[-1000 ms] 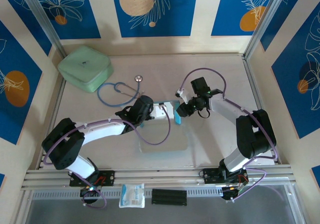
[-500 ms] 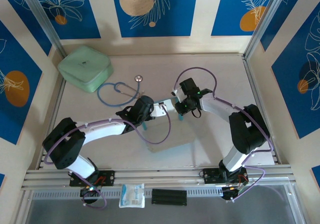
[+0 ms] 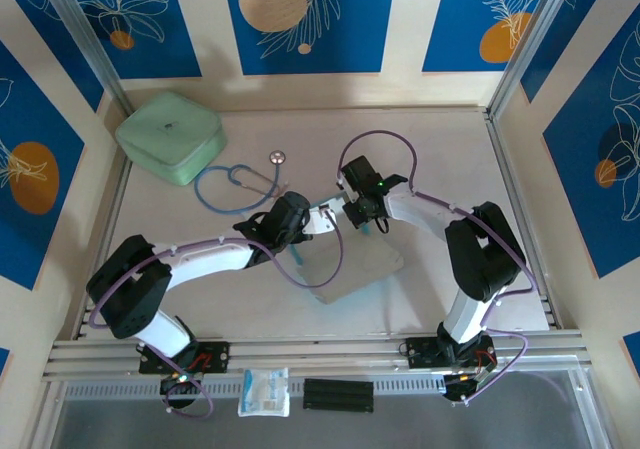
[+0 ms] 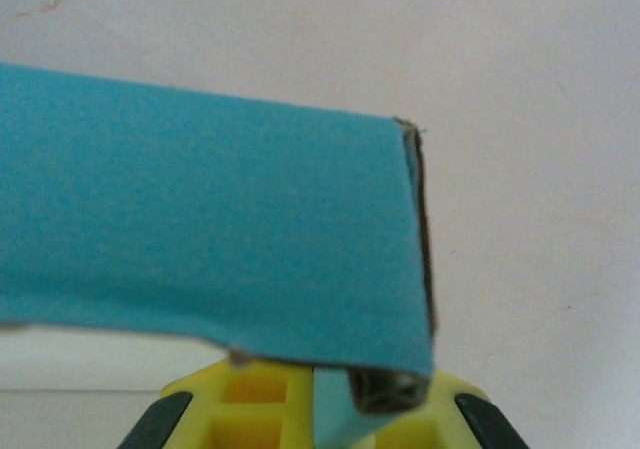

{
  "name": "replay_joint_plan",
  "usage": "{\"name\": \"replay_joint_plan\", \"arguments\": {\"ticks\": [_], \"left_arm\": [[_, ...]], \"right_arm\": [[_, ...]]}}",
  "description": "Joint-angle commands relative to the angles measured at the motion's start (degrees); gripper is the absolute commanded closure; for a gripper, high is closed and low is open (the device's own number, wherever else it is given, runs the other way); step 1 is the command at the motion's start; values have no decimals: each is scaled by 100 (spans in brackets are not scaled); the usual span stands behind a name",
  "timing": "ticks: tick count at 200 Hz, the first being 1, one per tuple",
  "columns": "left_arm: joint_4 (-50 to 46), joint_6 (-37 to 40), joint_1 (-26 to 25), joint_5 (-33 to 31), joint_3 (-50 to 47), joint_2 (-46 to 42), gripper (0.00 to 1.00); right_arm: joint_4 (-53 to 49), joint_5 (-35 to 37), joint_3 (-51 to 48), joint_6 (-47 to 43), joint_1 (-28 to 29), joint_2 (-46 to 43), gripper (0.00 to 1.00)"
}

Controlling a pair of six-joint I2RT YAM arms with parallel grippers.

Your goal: Fold the paper box

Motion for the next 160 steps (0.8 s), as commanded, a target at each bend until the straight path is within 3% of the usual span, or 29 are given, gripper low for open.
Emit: {"name": "replay_joint_plan", "arguments": {"ticks": [1, 27, 51, 91, 121, 160], "left_arm": [[116, -73, -44, 95, 180, -43, 87], [48, -350, -52, 337, 138, -314, 68], [-314, -962, -53, 659, 179, -782, 52], [-1103, -2866, -36, 1265, 191, -2078, 33], [-1612, -3982, -10, 1185, 24, -3046, 29], [-1854, -4327, -9, 1209, -252, -3688, 27]], "right_arm": [[-167, 460, -190, -292, -48, 259, 100], [246, 20, -408, -570, -74, 277, 100], [6, -178, -202, -815, -157, 489, 100], [-734, -711, 223, -1913, -389, 526, 100], [-1885, -538, 578, -3253, -305, 555, 100], [-2799, -713, 1178, -4146, -49, 1083, 100]]}}
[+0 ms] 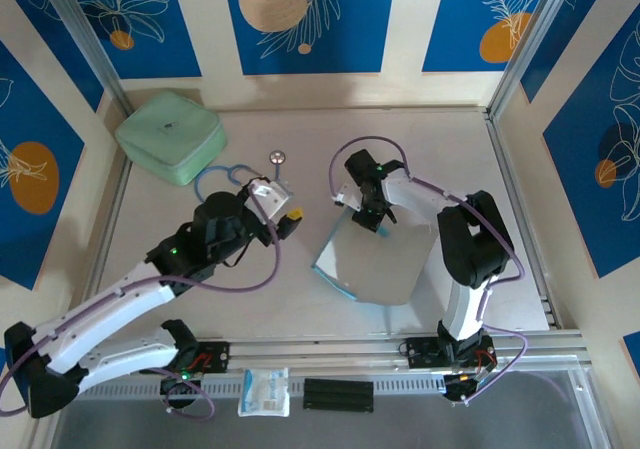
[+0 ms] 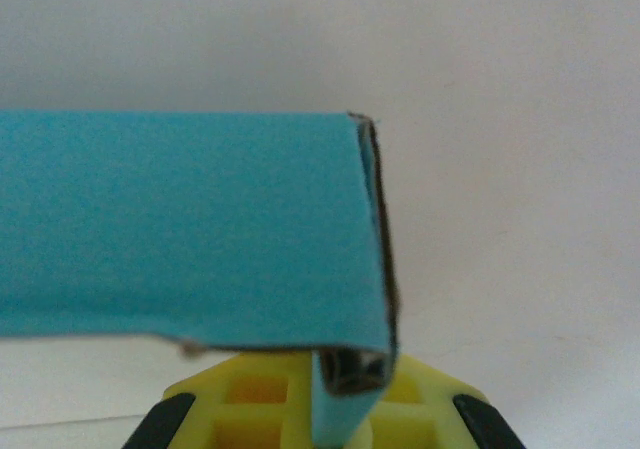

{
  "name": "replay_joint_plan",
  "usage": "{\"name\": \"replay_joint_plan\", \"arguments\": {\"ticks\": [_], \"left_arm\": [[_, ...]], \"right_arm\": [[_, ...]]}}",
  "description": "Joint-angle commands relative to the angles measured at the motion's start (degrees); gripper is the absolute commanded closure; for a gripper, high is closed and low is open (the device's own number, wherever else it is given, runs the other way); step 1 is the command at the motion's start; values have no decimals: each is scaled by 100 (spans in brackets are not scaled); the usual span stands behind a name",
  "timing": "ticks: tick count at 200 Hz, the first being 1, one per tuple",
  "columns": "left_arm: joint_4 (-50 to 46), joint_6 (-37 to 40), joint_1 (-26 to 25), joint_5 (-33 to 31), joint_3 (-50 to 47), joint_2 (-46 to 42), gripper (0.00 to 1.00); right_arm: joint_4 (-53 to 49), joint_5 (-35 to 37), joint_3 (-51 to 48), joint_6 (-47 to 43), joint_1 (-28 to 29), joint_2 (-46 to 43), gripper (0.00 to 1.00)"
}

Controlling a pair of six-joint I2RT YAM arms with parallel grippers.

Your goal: Fold the paper box

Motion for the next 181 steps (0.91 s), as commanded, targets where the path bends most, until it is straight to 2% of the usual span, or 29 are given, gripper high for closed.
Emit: {"name": "replay_joint_plan", "arguments": {"ticks": [1, 37, 82, 104, 123, 181], "left_arm": [[-408, -593, -5, 130, -241, -195, 27], [-238, -674, -5, 162, -531, -416, 26], [-164, -977, 4, 73, -614, -450, 26], [-441, -1287, 4, -14, -539, -514, 25], [-587, -1414, 4, -115, -592, -650, 24], [-853, -1340, 12, -309, -479, -718, 22]], "right_arm": [[-998, -152, 277, -955, 203, 461, 100], [-958, -311, 534, -1087, 443, 1231, 100], [-724, -273, 482, -1182, 540, 1526, 100], [-686, -101, 463, -1086, 589, 1715, 93], [-517, 30, 382, -935, 650, 1609, 86], [-304, 213, 255, -893, 664, 943, 76]]}}
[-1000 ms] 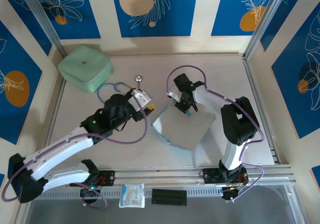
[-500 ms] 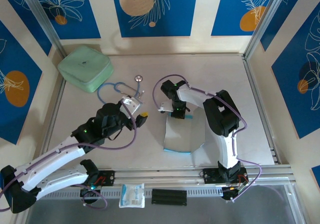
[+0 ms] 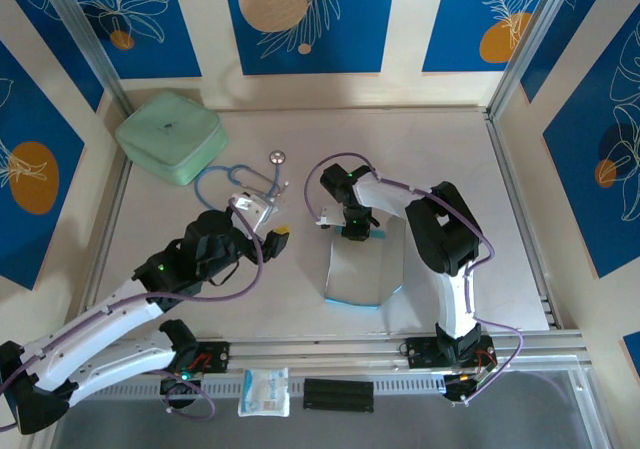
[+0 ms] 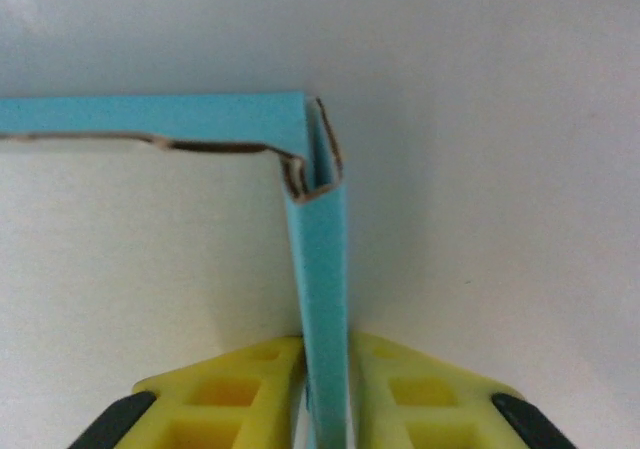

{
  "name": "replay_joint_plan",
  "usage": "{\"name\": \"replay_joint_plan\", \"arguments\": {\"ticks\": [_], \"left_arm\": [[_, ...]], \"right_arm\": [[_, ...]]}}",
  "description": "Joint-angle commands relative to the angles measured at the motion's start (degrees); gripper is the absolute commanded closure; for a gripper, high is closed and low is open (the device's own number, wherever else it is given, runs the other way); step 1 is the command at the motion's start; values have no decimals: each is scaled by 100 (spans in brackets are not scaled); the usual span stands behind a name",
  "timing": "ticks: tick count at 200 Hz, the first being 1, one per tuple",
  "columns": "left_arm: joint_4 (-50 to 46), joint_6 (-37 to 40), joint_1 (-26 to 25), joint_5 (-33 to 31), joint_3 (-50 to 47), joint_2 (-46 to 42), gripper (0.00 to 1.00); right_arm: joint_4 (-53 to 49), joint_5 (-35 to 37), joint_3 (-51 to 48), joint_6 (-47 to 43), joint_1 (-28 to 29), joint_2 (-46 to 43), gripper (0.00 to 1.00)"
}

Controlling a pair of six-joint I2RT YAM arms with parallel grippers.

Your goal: Fold the paper box

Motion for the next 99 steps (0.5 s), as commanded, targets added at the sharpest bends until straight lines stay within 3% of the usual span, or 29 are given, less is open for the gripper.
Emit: {"name": "replay_joint_plan", "arguments": {"ticks": [1, 47, 60, 65, 71, 99], "left_arm": [[-193, -49, 13, -177, 184, -7, 22], [-241, -25, 13, -170, 219, 26, 21], [-249, -4, 12, -195, 206, 13, 21], [-249, 4, 12, -203, 206, 8, 21], [-245, 16, 5, -208, 206, 4, 21], [-162, 121, 21, -181, 229, 97, 21]], "right_arm": [[107, -226, -248, 36, 42, -6, 76], [89, -237, -195, -9, 51, -329, 71], [101, -396, -207, -12, 50, -492, 63], [88, -450, -212, -23, 46, -536, 48], [87, -482, -210, -31, 52, -576, 42], [5, -489, -169, -46, 28, -654, 41]]}}
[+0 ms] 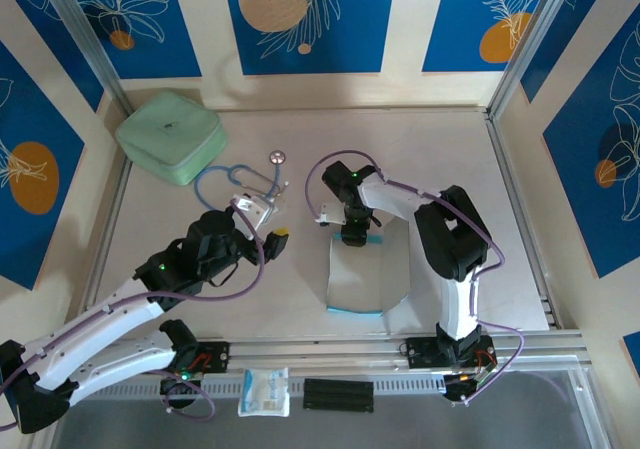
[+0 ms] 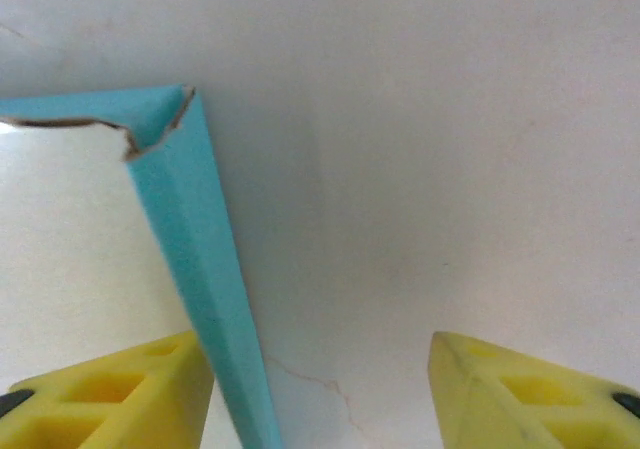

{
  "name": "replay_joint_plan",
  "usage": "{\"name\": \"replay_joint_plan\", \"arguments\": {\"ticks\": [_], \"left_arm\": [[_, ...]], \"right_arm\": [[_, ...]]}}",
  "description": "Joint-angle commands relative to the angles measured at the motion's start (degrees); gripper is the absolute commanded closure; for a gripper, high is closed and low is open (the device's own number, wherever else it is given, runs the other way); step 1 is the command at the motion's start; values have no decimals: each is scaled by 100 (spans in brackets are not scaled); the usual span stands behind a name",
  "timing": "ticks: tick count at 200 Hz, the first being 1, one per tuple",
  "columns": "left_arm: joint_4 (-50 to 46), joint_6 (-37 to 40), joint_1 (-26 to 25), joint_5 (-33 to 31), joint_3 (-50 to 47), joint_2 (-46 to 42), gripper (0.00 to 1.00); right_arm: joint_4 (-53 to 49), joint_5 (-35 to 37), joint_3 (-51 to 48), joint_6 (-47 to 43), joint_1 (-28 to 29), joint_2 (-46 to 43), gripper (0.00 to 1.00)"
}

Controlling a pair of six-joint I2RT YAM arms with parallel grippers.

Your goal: Fold the paper box

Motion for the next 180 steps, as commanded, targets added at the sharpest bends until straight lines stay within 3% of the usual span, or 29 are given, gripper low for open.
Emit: {"name": "replay_joint_plan", "arguments": {"ticks": [1, 74, 95, 144, 180], "left_arm": [[-27, 111, 21, -95, 224, 66, 21], [89, 121, 30, 71, 200, 209, 20], [21, 175, 40, 79, 195, 317, 20], [-44, 166, 48, 64, 248, 354, 20], [-50, 162, 47, 55, 239, 353, 19]], "right_arm": [[-143, -264, -15, -25, 28, -252, 41], [-685, -1159, 403, 122, -130, -773, 42], [-761, -1483, 338, 59, -214, -861, 47], [-1086, -1563, 424, -43, -254, -285, 55], [-1146, -1487, 568, -93, -300, 109, 66]]}}
